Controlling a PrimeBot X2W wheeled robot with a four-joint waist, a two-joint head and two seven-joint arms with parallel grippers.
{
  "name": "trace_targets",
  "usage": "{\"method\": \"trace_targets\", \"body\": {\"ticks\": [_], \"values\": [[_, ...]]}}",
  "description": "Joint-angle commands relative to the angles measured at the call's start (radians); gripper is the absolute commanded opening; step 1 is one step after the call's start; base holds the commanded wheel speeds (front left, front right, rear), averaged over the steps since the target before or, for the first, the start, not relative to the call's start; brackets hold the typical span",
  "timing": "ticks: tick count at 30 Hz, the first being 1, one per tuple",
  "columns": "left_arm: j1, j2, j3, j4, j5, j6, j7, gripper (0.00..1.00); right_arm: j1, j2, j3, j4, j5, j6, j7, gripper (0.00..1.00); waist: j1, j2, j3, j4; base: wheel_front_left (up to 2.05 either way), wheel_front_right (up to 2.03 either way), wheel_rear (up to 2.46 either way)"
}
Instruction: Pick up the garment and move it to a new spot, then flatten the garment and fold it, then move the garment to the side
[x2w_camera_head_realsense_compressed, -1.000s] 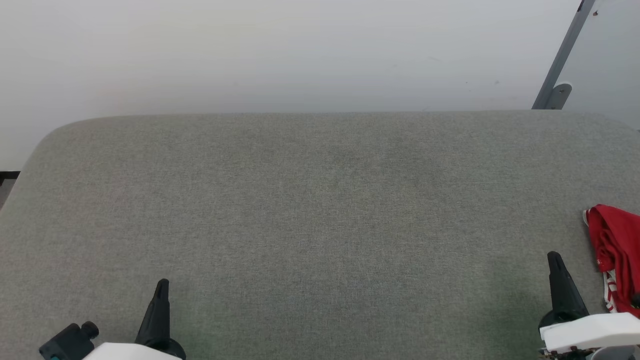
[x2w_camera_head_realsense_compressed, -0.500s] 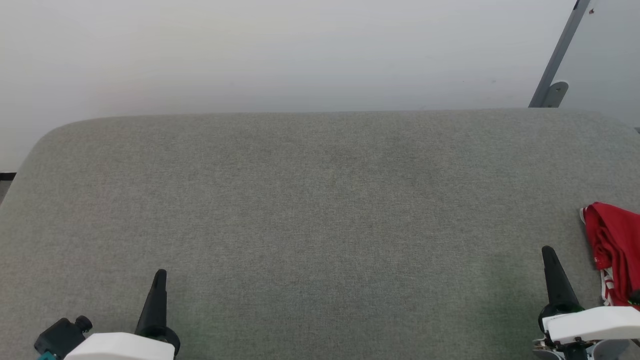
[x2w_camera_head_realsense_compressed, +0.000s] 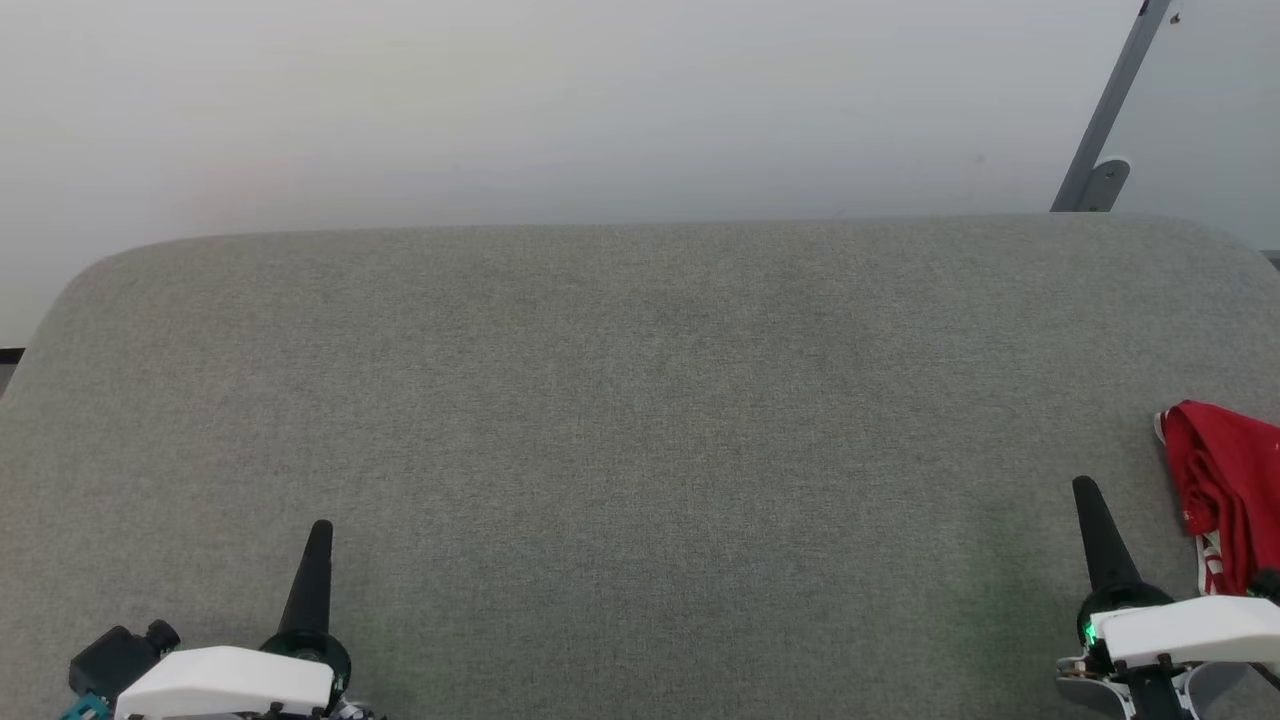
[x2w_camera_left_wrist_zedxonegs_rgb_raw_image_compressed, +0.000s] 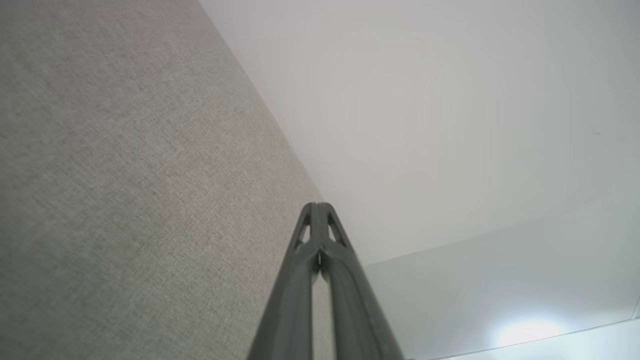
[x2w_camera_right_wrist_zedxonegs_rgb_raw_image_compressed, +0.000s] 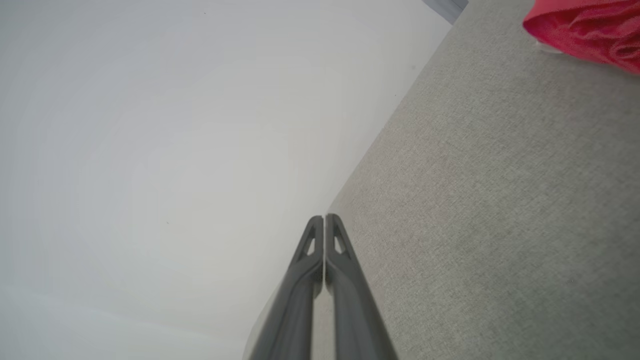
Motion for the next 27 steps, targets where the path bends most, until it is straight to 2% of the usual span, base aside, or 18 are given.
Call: {"method": "trace_targets", "body": {"ticks": [1,27], "values": [[-0.027,0.003,0.009,-0.005,-0.029,0.001,0.007,0.0,-0.022,0.0,0.001,-0.005,0.024,0.0,0.007,0.0,0.0,-0.0001,0.0,-0.001,0.0,0.0,0.0],[-0.073,-0.018,0.041,0.012,-0.231,0.002,0.072,0.0,-0.058,0.016,0.003,0.019,0.237,0.0,0.058,0.0,0.0,-0.0001,0.003,-0.015,0.0,0.0,0.0]]}}
